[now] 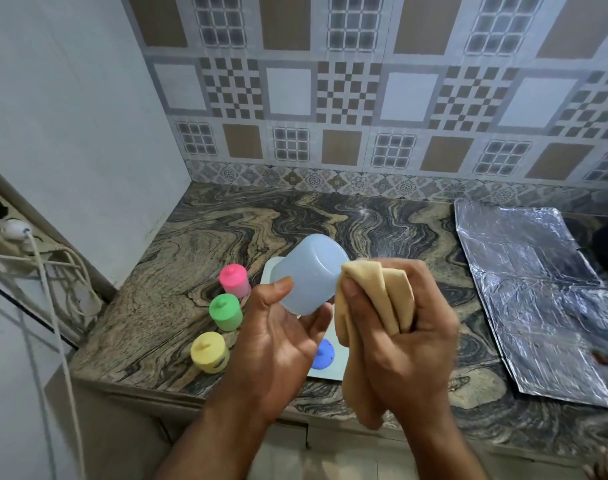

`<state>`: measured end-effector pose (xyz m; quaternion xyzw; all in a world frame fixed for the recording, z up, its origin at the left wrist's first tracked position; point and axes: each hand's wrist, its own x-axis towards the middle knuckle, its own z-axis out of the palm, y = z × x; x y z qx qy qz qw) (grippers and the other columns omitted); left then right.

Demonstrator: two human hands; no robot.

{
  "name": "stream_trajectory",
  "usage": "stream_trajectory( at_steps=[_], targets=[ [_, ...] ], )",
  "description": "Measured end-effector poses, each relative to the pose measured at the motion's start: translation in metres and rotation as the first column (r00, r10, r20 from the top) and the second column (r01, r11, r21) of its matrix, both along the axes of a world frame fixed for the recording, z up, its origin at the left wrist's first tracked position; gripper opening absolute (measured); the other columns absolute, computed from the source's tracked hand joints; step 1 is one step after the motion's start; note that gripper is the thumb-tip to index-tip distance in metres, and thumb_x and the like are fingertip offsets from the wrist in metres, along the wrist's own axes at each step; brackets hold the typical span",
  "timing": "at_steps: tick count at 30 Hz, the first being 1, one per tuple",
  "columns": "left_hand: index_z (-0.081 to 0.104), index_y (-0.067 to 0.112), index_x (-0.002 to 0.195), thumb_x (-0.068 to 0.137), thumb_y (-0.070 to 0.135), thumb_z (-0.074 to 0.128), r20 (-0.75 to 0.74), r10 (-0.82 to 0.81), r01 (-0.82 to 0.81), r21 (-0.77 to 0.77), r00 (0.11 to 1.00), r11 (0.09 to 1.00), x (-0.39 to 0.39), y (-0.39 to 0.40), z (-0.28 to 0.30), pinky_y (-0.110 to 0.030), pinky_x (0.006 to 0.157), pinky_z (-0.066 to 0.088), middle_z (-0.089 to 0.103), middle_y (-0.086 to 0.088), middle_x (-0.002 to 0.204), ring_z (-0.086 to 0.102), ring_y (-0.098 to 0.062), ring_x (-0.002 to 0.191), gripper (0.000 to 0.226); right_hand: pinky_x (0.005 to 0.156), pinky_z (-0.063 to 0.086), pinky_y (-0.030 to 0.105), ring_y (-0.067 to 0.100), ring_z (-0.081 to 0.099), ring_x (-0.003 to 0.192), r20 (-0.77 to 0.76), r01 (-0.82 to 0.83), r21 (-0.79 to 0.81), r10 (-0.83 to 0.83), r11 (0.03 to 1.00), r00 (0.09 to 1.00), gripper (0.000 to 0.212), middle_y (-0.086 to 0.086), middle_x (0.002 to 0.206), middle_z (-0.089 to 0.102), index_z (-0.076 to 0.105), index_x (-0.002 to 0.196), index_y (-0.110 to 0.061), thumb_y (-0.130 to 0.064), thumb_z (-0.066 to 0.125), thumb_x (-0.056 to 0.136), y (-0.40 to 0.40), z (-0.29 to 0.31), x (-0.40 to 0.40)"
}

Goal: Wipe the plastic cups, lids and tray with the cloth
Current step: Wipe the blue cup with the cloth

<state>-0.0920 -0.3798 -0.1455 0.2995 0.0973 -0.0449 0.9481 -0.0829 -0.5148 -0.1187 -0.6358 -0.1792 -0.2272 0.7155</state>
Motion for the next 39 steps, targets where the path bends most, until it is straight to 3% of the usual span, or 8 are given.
stream_trajectory(
  at_steps=[4,11,17,21,23,27,33,39],
  targets=[
    [0.077,0.015,0.114,0.066,0.026,0.071,0.131,0.006,-0.035,0.225,0.991,0.974,0.004,0.013,0.003,-0.028,0.085,0.061,0.075,-0.013,0.121,0.073,-0.021,0.105,0.050,0.067,0.052,0.020,0.008,0.070,0.069,0.013,0.024,-0.148,-0.022,0.989,1.000,0.017,-0.009,0.079,0.072,0.072,0.095,-0.015,-0.003,0.082,0.088,-0.005,0.009,0.022],
    [0.078,0.017,0.114,0.070,0.028,0.068,0.188,0.025,-0.093,0.360,0.982,0.928,0.009,0.042,0.007,-0.029,0.088,0.060,0.075,-0.013,0.119,0.072,-0.022,0.106,0.046,0.069,0.056,0.033,0.019,0.070,0.072,-0.035,0.004,-0.235,-0.012,0.972,0.999,0.008,0.001,0.079,0.072,0.074,0.095,-0.011,-0.009,0.080,0.090,0.012,0.010,0.038],
    [0.084,0.024,0.102,0.047,0.031,0.094,0.126,-0.003,-0.024,0.215,0.992,0.976,0.011,0.062,0.005,-0.026,0.079,0.061,0.078,-0.005,0.110,0.075,-0.016,0.095,0.057,0.059,0.051,0.033,0.026,0.061,0.064,-0.156,0.030,-0.190,-0.061,0.981,0.986,0.016,0.008,0.071,0.066,0.068,0.085,-0.002,-0.011,0.080,0.091,0.020,-0.002,0.042],
    [0.081,0.027,0.100,0.060,0.031,0.079,0.086,0.164,-0.182,0.305,0.983,0.935,0.032,0.091,-0.005,-0.025,0.076,0.060,0.076,-0.001,0.105,0.073,-0.014,0.092,0.041,0.058,0.049,0.034,0.025,0.057,0.062,-0.189,0.032,-0.172,-0.065,0.985,0.980,0.019,0.015,0.072,0.063,0.067,0.084,-0.004,-0.018,0.078,0.090,0.011,-0.007,0.039],
    [0.071,0.026,0.110,0.060,0.033,0.085,0.104,0.263,-0.275,0.554,0.959,0.786,0.055,0.114,-0.014,-0.026,0.077,0.058,0.073,0.001,0.115,0.072,-0.016,0.103,0.052,0.056,0.048,0.029,0.014,0.055,0.061,-0.205,0.046,-0.163,-0.080,0.986,0.976,0.019,0.011,0.069,0.063,0.067,0.083,-0.005,-0.020,0.076,0.088,0.006,-0.009,0.036],
    [0.065,0.034,0.111,0.070,0.032,0.097,0.102,0.310,-0.177,0.958,0.945,0.225,0.115,0.158,-0.043,-0.041,0.086,0.062,0.071,0.003,0.116,0.071,-0.021,0.105,0.052,0.054,0.049,0.026,0.007,0.055,0.059,-0.241,0.062,-0.170,-0.102,0.984,0.965,0.014,-0.006,0.065,0.063,0.067,0.081,-0.012,-0.022,0.074,0.086,0.000,-0.013,0.030],
    [0.061,0.029,0.114,0.068,0.039,0.095,-0.122,0.173,0.164,0.954,0.977,-0.251,0.198,0.180,-0.093,-0.037,0.077,0.055,0.068,-0.001,0.116,0.064,-0.024,0.099,0.058,0.055,0.047,0.021,0.006,0.056,0.058,-0.279,0.084,-0.187,-0.135,0.979,0.951,0.011,-0.001,0.065,0.064,0.070,0.083,-0.012,-0.021,0.075,0.085,-0.009,-0.022,0.027],
    [0.059,0.025,0.124,0.067,0.040,0.094,-0.290,0.187,0.345,0.815,0.938,-0.465,0.230,0.178,-0.129,-0.046,0.092,0.057,0.067,-0.008,0.127,0.065,-0.034,0.113,0.069,0.053,0.053,0.040,0.009,0.062,0.056,-0.321,0.186,-0.242,-0.260,0.952,0.911,0.007,-0.001,0.067,0.071,0.075,0.087,-0.027,-0.023,0.077,0.082,-0.021,-0.031,0.026]
  ],
)
